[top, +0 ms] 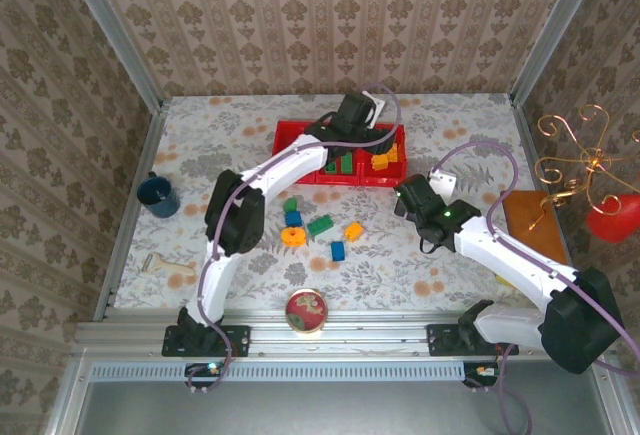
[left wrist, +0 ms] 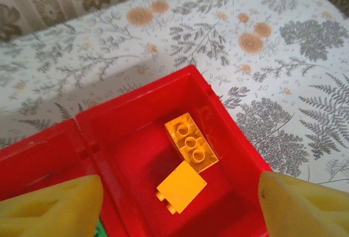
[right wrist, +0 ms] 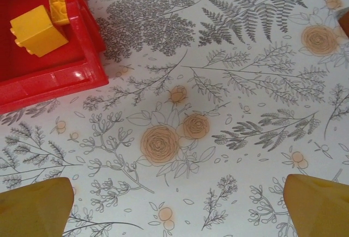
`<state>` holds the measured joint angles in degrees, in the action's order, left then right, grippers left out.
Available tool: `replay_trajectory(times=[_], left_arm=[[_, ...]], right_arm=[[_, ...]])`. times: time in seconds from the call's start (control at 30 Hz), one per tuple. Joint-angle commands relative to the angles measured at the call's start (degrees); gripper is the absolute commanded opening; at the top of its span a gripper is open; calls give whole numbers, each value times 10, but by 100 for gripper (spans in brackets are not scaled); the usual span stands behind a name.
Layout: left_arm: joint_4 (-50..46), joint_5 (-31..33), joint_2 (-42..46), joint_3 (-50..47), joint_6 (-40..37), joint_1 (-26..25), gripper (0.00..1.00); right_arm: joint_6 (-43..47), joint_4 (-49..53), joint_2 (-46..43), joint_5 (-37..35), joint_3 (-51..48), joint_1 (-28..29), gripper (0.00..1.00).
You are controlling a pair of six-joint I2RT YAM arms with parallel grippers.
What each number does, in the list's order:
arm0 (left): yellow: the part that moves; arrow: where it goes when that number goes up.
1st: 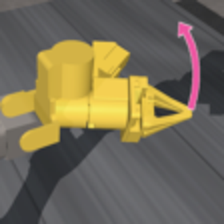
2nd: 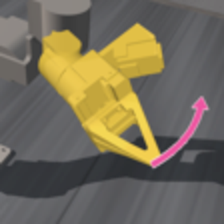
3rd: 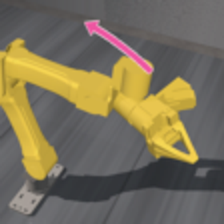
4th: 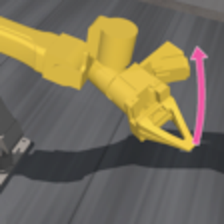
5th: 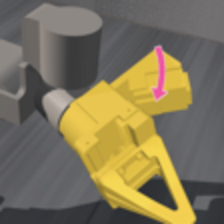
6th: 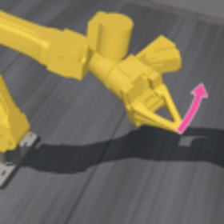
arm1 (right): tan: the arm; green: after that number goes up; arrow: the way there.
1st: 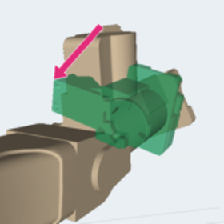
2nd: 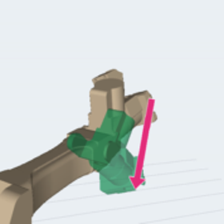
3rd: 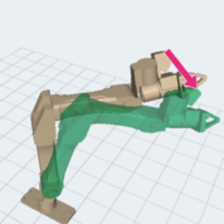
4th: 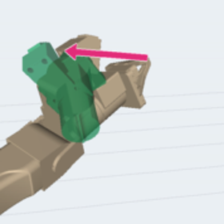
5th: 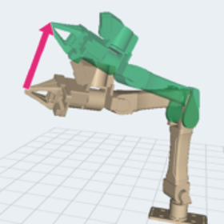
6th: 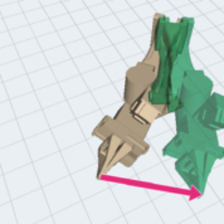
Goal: Sort the legos into containers by color
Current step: Place the lego in the container.
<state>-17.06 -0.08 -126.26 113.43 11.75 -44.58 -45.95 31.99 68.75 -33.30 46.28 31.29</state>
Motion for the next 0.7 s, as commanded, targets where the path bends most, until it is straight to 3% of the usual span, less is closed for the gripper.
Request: replay_trajectory(times=[0.0, 0.2, 0.67], left_arm=[[35, 22, 75, -35, -5, 4, 83], [81, 56, 165, -130, 0, 14, 100], [174, 109, 436, -460, 86, 103, 100]], right_arm=[[13, -17, -5, 13, 10, 3, 100], [23, -29, 2, 23, 21, 15, 100], [-8, -15, 66, 64, 63, 62, 100]])
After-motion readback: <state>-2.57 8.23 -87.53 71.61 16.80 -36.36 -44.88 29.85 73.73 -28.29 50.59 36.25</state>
